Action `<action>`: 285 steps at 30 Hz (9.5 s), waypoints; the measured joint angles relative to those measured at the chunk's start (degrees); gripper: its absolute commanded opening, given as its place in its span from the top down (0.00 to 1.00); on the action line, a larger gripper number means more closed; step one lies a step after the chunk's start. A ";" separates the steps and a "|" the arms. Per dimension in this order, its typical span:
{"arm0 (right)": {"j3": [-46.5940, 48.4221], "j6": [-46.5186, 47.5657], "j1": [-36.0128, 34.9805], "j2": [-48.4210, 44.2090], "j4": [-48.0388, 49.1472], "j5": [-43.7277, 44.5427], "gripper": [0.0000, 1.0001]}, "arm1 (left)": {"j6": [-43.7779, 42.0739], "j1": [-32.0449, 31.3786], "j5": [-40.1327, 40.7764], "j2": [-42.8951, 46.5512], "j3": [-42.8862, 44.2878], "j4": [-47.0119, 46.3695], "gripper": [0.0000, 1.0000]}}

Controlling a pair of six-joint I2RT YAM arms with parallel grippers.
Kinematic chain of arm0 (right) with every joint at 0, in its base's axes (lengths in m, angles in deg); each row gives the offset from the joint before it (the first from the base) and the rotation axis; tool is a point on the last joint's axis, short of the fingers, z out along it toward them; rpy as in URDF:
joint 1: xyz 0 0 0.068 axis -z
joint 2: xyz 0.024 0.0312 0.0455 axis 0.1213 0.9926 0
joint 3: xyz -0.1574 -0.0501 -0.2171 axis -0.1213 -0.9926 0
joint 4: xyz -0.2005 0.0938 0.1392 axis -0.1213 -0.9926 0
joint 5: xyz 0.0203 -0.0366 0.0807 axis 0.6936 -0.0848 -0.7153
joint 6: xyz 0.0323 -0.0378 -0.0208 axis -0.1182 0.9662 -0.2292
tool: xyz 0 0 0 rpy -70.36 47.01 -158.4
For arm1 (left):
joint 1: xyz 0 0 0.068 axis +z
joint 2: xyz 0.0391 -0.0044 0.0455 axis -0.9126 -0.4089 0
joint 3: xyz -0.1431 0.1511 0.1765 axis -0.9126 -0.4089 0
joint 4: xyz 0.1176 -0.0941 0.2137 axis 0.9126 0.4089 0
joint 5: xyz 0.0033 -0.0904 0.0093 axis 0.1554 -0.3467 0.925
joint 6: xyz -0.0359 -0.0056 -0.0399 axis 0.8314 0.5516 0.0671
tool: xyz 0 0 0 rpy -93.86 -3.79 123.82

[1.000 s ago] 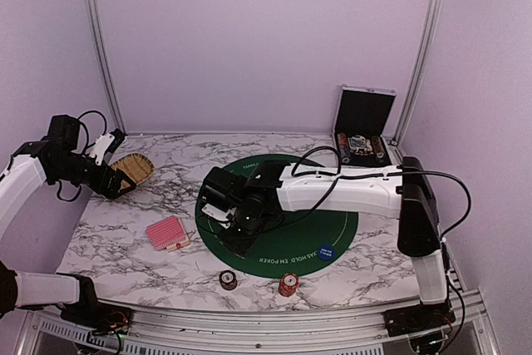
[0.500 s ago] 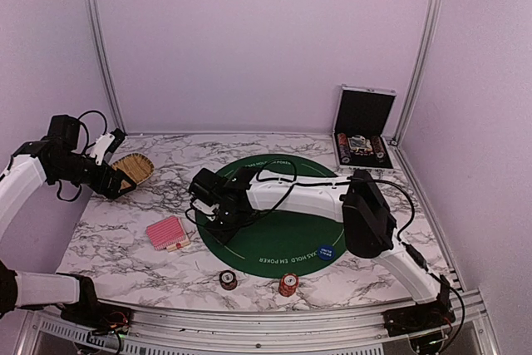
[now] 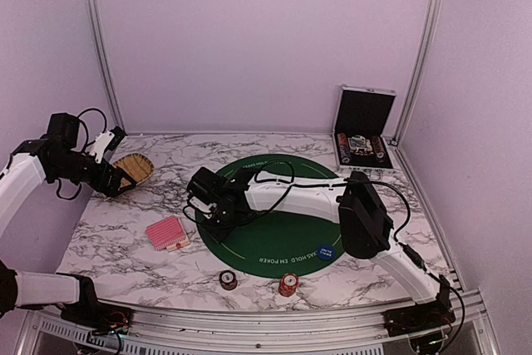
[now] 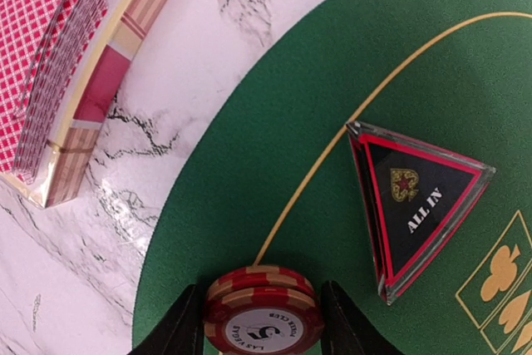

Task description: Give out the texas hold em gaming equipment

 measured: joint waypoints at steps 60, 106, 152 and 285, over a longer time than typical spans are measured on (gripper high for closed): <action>-59.76 -7.96 -5.88 -45.53 2.01 -7.63 0.30 | 0.04 0.00 -0.42 0.02 0.00 0.11 0.01; -59.98 -7.72 -4.37 -46.29 0.33 -7.56 0.80 | 0.02 0.00 0.17 0.24 0.68 0.85 0.01; -70.25 -6.19 9.60 -46.38 11.50 -9.03 0.65 | 0.00 0.00 0.22 0.28 0.90 1.77 0.01; -27.87 -0.17 0.26 -26.36 0.22 -6.62 0.83 | -0.20 0.00 1.07 0.28 1.95 1.90 0.01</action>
